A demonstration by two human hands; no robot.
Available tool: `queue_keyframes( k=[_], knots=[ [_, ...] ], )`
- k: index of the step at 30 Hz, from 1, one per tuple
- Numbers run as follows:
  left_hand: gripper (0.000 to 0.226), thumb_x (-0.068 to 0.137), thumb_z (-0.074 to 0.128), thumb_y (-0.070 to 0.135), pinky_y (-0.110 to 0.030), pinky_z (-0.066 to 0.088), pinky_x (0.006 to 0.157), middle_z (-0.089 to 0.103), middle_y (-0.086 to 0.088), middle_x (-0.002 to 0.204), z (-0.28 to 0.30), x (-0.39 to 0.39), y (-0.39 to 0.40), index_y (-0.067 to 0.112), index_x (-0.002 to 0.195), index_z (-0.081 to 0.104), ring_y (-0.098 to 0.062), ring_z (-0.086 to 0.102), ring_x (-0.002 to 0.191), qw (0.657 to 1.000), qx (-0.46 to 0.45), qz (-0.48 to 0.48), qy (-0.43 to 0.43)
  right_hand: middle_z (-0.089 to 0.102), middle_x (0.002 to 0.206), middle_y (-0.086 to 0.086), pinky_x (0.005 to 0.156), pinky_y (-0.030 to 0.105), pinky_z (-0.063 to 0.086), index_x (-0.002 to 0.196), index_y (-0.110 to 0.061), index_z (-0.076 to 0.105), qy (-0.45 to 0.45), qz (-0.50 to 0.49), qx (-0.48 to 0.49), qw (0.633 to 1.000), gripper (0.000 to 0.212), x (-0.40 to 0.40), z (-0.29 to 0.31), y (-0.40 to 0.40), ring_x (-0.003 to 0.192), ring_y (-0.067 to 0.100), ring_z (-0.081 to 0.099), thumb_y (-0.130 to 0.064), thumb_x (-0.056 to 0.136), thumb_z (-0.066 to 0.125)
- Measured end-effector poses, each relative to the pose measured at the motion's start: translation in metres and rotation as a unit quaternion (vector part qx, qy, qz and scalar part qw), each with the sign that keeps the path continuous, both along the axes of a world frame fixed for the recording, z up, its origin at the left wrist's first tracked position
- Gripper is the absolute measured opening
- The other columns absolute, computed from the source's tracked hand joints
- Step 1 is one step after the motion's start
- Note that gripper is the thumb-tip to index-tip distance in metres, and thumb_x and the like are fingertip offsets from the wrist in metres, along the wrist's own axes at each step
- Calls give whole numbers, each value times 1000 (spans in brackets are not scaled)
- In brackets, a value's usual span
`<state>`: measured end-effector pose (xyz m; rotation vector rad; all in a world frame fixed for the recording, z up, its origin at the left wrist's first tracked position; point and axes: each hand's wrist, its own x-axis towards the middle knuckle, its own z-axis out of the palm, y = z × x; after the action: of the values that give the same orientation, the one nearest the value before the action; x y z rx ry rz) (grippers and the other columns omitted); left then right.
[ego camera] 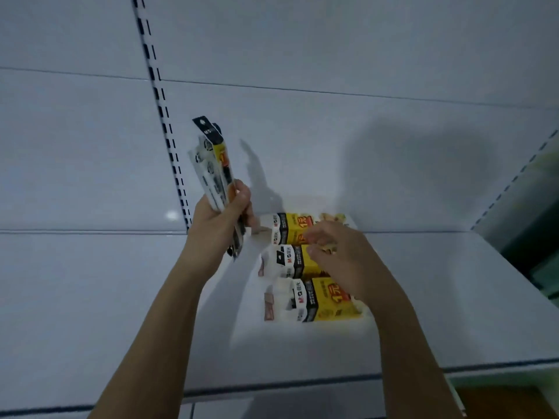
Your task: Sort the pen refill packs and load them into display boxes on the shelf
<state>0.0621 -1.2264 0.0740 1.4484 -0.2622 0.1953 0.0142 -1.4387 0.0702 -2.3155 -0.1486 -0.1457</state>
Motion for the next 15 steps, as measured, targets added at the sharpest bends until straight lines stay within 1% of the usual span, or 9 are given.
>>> queue_keyframes(
  k=[1, 2, 4, 5, 7, 9, 12, 13, 15],
  knots=[
    [7, 99, 56, 18, -33, 50, 66, 54, 4, 67, -1, 4, -2, 19, 93, 59, -16, 55, 62, 1000, 5, 13, -3, 62, 114, -16, 87, 26, 49, 116, -31, 64, 29, 13, -18, 999, 26, 9, 0, -6, 106, 2, 58, -21, 92, 66],
    [5, 97, 60, 20, -36, 48, 64, 52, 6, 66, -1, 8, -5, 21, 92, 60, -15, 51, 59, 1000, 10, 26, -3, 59, 121, -15, 87, 26, 48, 122, -33, 61, 63, 29, -31, 997, 34, 18, 0, -12, 110, 5, 56, -22, 91, 69],
    [12, 89, 68, 24, -36, 42, 62, 47, 5, 63, 1, 12, -13, 24, 81, 60, -14, 45, 55, 999, -2, 48, 13, 53, 131, -14, 84, 24, 47, 131, -35, 55, 135, 74, -49, 987, 49, 33, 0, -21, 114, 7, 53, -23, 87, 74],
    [17, 85, 70, 25, -35, 40, 62, 45, 5, 62, 4, 13, -17, 25, 74, 58, -14, 43, 54, 998, -16, 53, 23, 52, 132, -15, 83, 22, 47, 131, -36, 54, 160, 102, -59, 980, 53, 39, -1, -24, 112, 6, 53, -24, 85, 76],
    [25, 83, 71, 22, -33, 38, 63, 41, 3, 59, 8, 14, -25, 26, 65, 54, -14, 41, 54, 997, -49, 53, 38, 56, 123, -17, 77, 18, 47, 130, -35, 55, 188, 152, -71, 968, 55, 48, -3, -26, 101, 0, 56, -23, 82, 79],
    [29, 86, 68, 18, -30, 38, 62, 39, 2, 58, 11, 16, -32, 23, 65, 49, -14, 40, 54, 995, -74, 51, 37, 59, 110, -20, 71, 17, 49, 128, -34, 57, 191, 179, -83, 962, 52, 54, -6, -26, 91, -5, 57, -22, 82, 78],
    [32, 98, 57, 17, -30, 36, 60, 33, 0, 61, 18, 14, -44, 18, 71, 39, -15, 35, 55, 993, -98, 55, 41, 64, 104, -18, 77, 29, 57, 123, -35, 59, 172, 196, -65, 963, 47, 58, -9, -30, 88, 0, 64, -23, 82, 78],
    [33, 100, 54, 20, -29, 36, 59, 33, -1, 62, 20, 13, -46, 17, 71, 38, -15, 35, 55, 991, -109, 56, 46, 65, 102, -18, 78, 30, 58, 121, -36, 59, 166, 200, -50, 964, 46, 58, -10, -33, 88, 0, 65, -23, 82, 79],
    [34, 101, 51, 25, -29, 42, 59, 37, -2, 61, 21, 8, -51, 15, 70, 40, -18, 41, 55, 990, -116, 64, 47, 65, 101, -20, 78, 27, 58, 123, -38, 57, 159, 197, -15, 967, 49, 56, -10, -39, 89, -2, 65, -24, 82, 79]
  ],
)
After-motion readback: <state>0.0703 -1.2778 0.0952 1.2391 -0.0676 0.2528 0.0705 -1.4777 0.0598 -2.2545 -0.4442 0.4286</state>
